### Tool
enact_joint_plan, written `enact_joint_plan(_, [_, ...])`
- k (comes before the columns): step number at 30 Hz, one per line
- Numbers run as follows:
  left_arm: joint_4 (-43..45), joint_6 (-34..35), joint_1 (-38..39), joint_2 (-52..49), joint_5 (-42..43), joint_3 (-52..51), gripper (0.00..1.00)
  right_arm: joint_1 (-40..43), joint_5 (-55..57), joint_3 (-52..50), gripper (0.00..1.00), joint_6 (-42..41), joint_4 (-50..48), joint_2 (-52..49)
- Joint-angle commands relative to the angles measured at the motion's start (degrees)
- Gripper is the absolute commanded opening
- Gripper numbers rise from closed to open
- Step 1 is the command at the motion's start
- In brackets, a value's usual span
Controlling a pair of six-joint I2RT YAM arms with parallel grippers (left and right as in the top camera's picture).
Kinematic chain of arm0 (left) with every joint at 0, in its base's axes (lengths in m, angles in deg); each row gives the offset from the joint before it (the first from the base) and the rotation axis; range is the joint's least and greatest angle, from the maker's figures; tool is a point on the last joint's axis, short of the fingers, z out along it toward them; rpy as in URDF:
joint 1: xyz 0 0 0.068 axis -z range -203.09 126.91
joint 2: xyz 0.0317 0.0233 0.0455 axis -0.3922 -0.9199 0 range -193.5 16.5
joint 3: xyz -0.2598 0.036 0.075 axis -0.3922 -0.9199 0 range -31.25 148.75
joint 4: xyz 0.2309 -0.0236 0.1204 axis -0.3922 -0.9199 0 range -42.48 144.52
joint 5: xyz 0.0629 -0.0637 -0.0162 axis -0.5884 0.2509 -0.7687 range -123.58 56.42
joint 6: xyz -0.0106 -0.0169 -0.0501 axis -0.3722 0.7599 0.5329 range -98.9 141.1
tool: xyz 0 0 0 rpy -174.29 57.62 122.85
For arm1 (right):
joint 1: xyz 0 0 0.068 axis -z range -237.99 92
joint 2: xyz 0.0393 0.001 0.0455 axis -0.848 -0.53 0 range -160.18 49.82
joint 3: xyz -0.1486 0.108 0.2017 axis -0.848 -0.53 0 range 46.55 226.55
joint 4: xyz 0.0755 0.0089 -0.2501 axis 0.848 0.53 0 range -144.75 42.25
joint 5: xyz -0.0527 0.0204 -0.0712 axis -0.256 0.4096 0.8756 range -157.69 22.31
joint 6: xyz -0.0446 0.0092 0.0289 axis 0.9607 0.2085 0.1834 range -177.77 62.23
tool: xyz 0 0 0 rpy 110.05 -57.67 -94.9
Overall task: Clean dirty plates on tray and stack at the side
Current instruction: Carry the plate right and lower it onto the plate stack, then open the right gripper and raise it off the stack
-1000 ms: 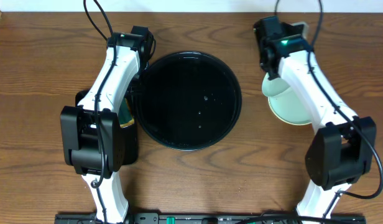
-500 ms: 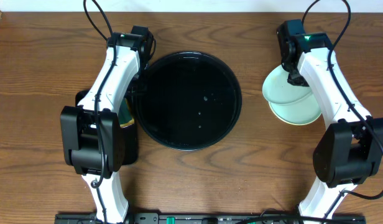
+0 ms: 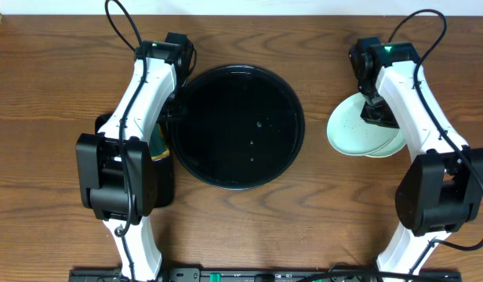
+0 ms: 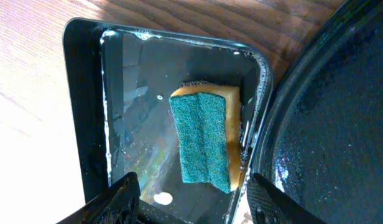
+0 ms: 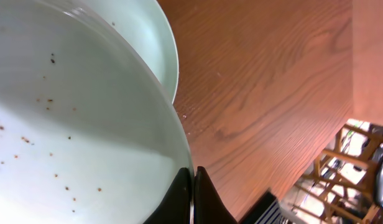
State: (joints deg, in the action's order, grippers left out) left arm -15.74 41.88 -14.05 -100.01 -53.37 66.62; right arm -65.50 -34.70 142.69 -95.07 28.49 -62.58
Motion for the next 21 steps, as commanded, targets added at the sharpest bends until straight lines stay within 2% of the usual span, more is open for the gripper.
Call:
enact_joint_plan(1, [-0.37,-0.11,-0.24,0.66,-0.13,-0.15,0.56,2.82,-0.33,-2.01,0.01,-2.95,-0.81,1.68])
enact_joint_plan(8, [-0.44,-0.13,-0.24,0.66,-0.13,-0.15,0.56,9.22,-1.22,-3.21,0.01,-2.71,-3.98,1.68])
enact_joint_plan(13, [-0.87,-0.11,-0.24,0.66,-0.15,-0.15,0.56,10.95,-4.61,-3.21,0.01,0.74,-6.29,1.66])
enact_joint_plan(14, [-0.85,-0.11,-0.24,0.66,-0.15,-0.15,0.56,10.73,-5.07,-3.21,0.08,0.74,-6.43,1.66])
enact_joint_plan(15, [-0.83,-0.11,-0.24,0.66,-0.13,-0.15,0.56,10.34,-5.92,-3.21,0.36,1.6,-6.93,1.66])
enact_joint_plan(16, [-0.83,-0.11,-0.24,0.66,-0.13,-0.15,0.56,9.99,-6.49,-3.21,0.54,2.58,-7.37,1.66])
enact_joint_plan(18, [-0.83,-0.11,-0.24,0.66,-0.15,-0.15,0.56,8.87,-7.91,-3.21,0.65,5.77,-8.85,1.66])
enact_joint_plan(21, [-0.85,-0.11,-0.24,0.66,-0.15,-0.15,0.56,7.37,-11.58,-3.21,0.91,8.96,-10.56,1.66])
